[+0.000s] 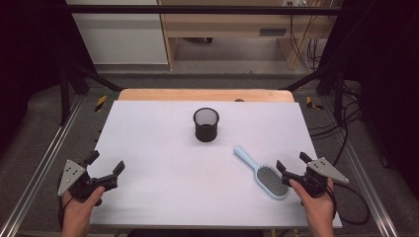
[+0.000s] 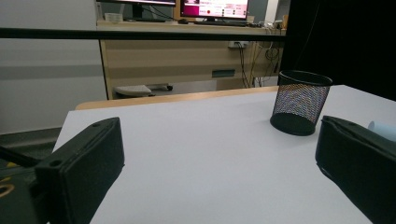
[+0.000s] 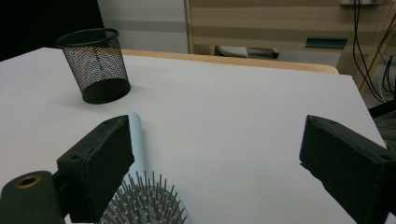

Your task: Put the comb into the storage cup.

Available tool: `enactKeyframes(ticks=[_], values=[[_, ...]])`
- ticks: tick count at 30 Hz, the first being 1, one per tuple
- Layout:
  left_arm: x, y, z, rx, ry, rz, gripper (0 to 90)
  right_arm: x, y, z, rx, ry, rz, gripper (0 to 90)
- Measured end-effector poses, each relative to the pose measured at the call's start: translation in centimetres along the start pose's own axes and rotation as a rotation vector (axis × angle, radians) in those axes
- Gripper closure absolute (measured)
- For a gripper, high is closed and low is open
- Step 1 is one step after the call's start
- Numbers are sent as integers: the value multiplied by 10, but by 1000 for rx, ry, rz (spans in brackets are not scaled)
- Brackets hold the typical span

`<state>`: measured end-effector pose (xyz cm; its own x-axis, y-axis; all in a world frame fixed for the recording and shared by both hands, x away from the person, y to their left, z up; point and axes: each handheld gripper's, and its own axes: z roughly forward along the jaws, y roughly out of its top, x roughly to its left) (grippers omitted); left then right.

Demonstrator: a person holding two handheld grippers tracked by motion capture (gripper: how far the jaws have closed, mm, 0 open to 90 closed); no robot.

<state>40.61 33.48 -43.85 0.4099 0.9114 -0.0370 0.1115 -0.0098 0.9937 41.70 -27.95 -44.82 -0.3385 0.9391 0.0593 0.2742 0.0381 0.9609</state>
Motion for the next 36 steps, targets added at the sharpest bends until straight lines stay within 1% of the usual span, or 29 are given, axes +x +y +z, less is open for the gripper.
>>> enactKeyframes(ticks=[7, 11, 13, 14, 15, 16, 17, 18, 19, 20, 21, 22, 24, 25, 26, 28, 29, 30, 31, 32, 35, 36], values=[[0, 0, -1, 2, 4, 3, 16, 3, 1, 0, 9, -3, -7, 126], [-1, 0, -2, 3, 3, 8, 17, 7, 2, 0, 17, 12, -24, 183], [-1, 0, -2, 3, 5, 7, 17, 11, 6, -2, 16, 23, -37, 263], [-1, 0, -2, 2, 6, 7, 18, 13, 7, -2, 17, 24, -43, 285], [-1, 0, -2, 1, 7, 6, 19, 21, 15, -3, 29, 34, -82, 369], [-2, -1, -2, 0, 7, 5, 19, 21, 15, -3, 29, 34, -82, 369], [-2, -1, -2, 0, 7, 3, 20, 27, 22, -3, 25, 53, -99, 442], [-2, -1, -2, -1, 6, 1, 20, 27, 22, -3, 25, 53, -99, 442], [-2, -1, -1, 2, 3, 1, 22, 35, 30, -1, 41, 71, -138, 542], [-3, -1, -1, 4, 1, 4, 22, 35, 30, -1, 41, 71, -138, 542], [-4, -1, -1, 4, -2, 6, 22, 39, 34, 1, 47, 76, -156, 572], [-4, -1, -1, 3, -3, 6, 22, 45, 40, 4, 55, 94, -185, 629], [-5, -1, -1, 3, -7, 9, 23, 51, 46, 9, 70, 105, -220, 690], [-5, -1, -1, 4, -8, 8, 23, 56, 50, 14, 85, 118, -243, 737], [-5, -1, -1, 5, -9, 8, 24, 63, 55, 25, 119, 149, -282, 790], [-6, -1, 0, 7, -11, 12, 24, 65, 56, 28, 125, 153, -289, 803], [-7, -1, 0, 8, -12, 15, 24, 67, 58, 33, 135, 165, -302, 824], [-7, -1, 0, 10, -13, 18, 24, 71, 59, 43, 164, 193, -312, 853], [-8, -1, 0, 9, -15, 21, 24, 73, 60, 48, 177, 204, -314, 865], [-8, -1, 0, 10, -16, 23, 24, 73, 60, 48, 177, 204, -314, 865], [-8, -1, 0, 10, -14, 22, 24, 76, 58, 62, 231, 241, -302, 894], [-7, -1, 0, 10, -13, 20, 24, 79, 56, 70, 265, 261, -305, 900]])
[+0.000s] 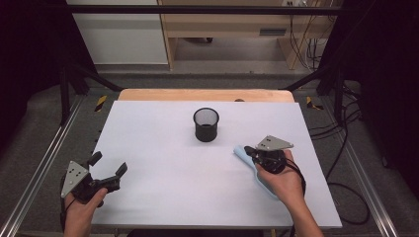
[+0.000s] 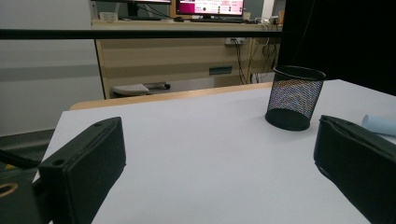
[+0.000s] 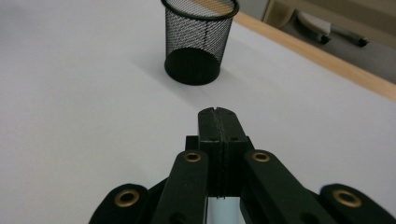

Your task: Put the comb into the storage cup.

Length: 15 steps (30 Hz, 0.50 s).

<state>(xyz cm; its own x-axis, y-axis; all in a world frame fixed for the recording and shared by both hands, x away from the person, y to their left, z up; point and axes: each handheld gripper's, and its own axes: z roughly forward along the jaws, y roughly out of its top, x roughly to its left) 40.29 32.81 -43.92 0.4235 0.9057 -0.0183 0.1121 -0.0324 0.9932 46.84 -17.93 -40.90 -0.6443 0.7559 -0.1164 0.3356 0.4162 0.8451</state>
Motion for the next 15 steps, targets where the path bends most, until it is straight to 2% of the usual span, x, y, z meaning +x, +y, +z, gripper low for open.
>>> enactKeyframes(ticks=[2, 3, 5, 7, 10, 11, 12, 14, 15], values=[[1, 0, 0, 0, 1, -2, 24, 1, 0, 4, 17, 6, -7, 900], [1, 0, 0, 0, 2, -3, 24, 2, 2, 14, 46, 27, -30, 900], [1, 0, 0, 1, 2, -2, 24, 2, 3, 22, 86, 50, -39, 900], [0, -1, 0, 2, 0, -2, 24, 2, 4, 26, 105, 51, -52, 900], [0, -1, 1, 4, 0, -2, 24, -2, 8, 42, 160, 70, -58, 900], [0, -1, 1, 4, 1, -2, 24, -2, 8, 42, 160, 70, -58, 900], [1, -1, 0, 5, 3, -1, 24, -3, 10, 49, 192, 88, -60, 900], [1, -1, -1, 1, 9, -4, 24, -4, 11, 53, 212, 92, -69, 900], [2, -1, -1, 0, 11, -6, 24, -5, 13, 61, 243, 101, -85, 900]])
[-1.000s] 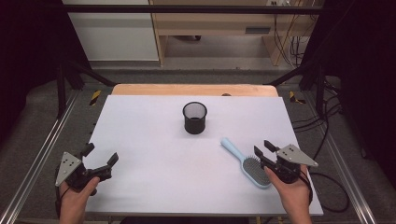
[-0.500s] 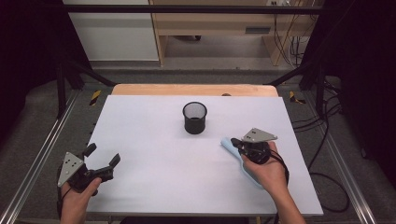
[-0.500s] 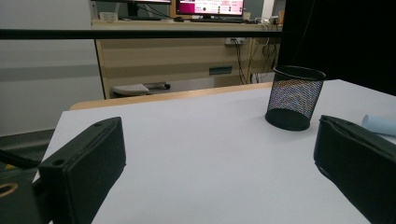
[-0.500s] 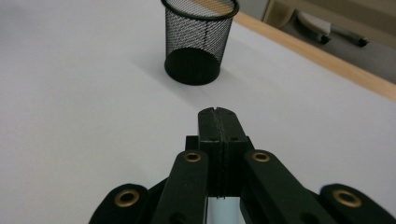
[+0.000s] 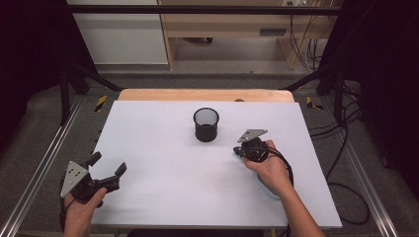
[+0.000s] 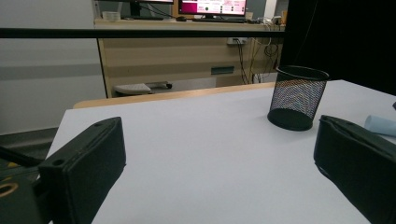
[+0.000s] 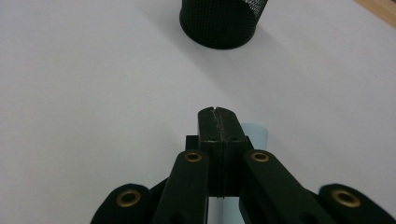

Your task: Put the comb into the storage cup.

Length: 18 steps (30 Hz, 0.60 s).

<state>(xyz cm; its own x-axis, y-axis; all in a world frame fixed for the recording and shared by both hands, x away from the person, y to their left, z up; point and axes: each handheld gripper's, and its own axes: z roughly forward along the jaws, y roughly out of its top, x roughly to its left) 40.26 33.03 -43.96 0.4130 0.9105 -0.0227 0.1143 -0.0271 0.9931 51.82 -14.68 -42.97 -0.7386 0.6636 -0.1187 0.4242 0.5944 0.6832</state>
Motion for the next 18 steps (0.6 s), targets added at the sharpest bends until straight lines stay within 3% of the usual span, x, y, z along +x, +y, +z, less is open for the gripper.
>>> enactKeyframes(ticks=[7, 14, 18], values=[[1, 0, 0, -3, 2, -4, 24, -4, 5, 16, 71, 9, -29, 900], [0, 0, 0, 0, 0, 5, 24, -5, 7, 26, 155, 11, -91, 900], [0, 0, 0, 1, 5, 17, 24, -8, 6, 31, 167, 28, -105, 900]])
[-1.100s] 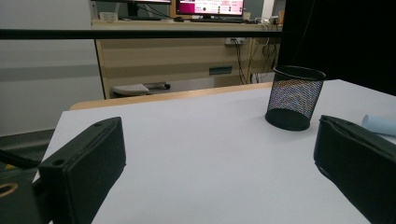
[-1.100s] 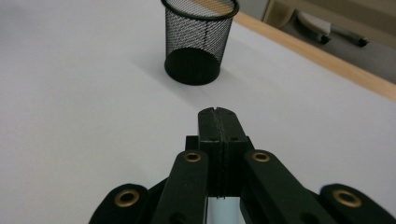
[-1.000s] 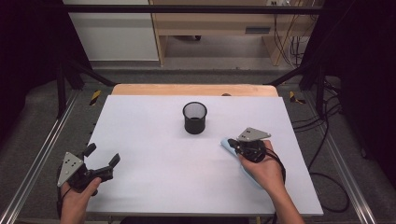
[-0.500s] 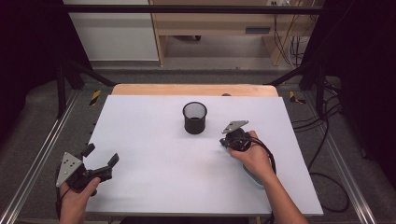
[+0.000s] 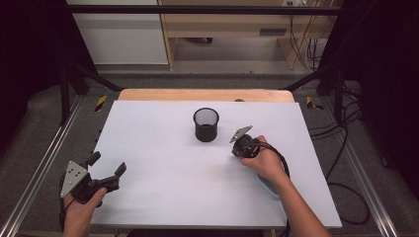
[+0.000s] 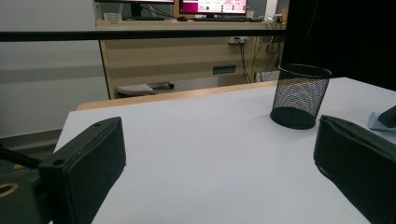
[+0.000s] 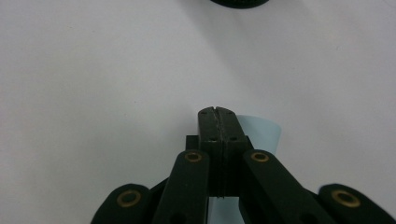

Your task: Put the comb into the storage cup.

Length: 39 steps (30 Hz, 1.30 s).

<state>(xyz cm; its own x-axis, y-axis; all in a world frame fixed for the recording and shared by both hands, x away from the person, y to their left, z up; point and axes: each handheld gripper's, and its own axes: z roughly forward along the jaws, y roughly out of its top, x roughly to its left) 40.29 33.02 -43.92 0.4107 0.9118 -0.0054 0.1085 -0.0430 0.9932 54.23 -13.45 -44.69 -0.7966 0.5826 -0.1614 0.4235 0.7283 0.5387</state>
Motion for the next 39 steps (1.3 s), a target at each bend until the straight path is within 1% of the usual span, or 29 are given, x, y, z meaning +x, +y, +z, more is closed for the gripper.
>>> enactKeyframes(ticks=[2, 5, 8, 11, 12, 13, 14, 15, 16, 18, 19, 22, 24, 26, 27, 29, 30, 31, 33, 34, 35, 37, 38, 39], values=[[2, 0, -1, 1, 6, 0, 24, 0, 0, 0, 1, -4, -3, 900], [4, 0, -1, -1, 10, -11, 24, -3, -1, 3, 3, -3, -4, 900], [4, 0, -1, -1, 8, -8, 24, -8, -6, 8, 40, -18, -8, 900], [2, 0, -1, 0, 4, 0, 25, -17, -12, 9, 43, -28, 32, 900], [1, 0, -1, 2, 2, 1, 24, -23, -16, 7, 38, -33, 52, 900], [1, 0, -1, 3, 1, 2, 24, -26, -17, 7, 38, -36, 55, 900], [0, 0, 0, 2, 0, 1, 24, -28, -19, 6, 38, -39, 69, 900], [0, 0, 0, 3, -2, 2, 24, -28, -19, 6, 38, -39, 69, 900], [0, 0, 1, 4, -3, 4, 24, -35, -24, 3, 45, -55, 85, 900], [0, 0, 1, 8, -3, 10, 25, -41, -27, 1, 40, -65, 97, 900], [0, 0, 1, 8, -3, 10, 24, -41, -27, 1, 40, -65, 97, 900], [-1, 0, 1, 12, -3, 16, 24, -50, -34, -4, 38, -86, 125, 900], [-1, 0, 1, 14, -4, 16, 25, -56, -41, -7, 44, -99, 140, 900], [-1, 0, 2, 16, -3, 18, 25, -63, -51, -12, 50, -116, 172, 900], [-1, 0, 2, 16, -3, 20, 25, -63, -51, -12, 50, -116, 172, 900], [-2, -1, 2, 20, -4, 29, 25, -69, -62, -16, 50, -130, 203, 900], [-2, -1, 2, 20, -4, 29, 25, -71, -67, -18, 53, -137, 211, 900], [-2, -1, 2, 23, -4, 32, 25, -71, -67, -18, 53, -137, 211, 900], [-3, -1, 3, 26, -5, 39, 26, -74, -76, -21, 55, -148, 228, 900], [-4, -1, 4, 30, -5, 46, 26, -77, -85, -25, 52, -153, 248, 900], [-4, -1, 4, 30, -5, 46, 26, -77, -85, -25, 52, -153, 248, 900], [-5, -1, 4, 33, -6, 55, 26, -78, -93, -30, 50, -161, 266, 900], [-5, -1, 4, 34, -6, 56, 26, -81, -102, -35, 54, -171, 290, 900], [-5, -1, 4, 35, -7, 58, 26, -81, -102, -35, 54, -171, 290, 900]])
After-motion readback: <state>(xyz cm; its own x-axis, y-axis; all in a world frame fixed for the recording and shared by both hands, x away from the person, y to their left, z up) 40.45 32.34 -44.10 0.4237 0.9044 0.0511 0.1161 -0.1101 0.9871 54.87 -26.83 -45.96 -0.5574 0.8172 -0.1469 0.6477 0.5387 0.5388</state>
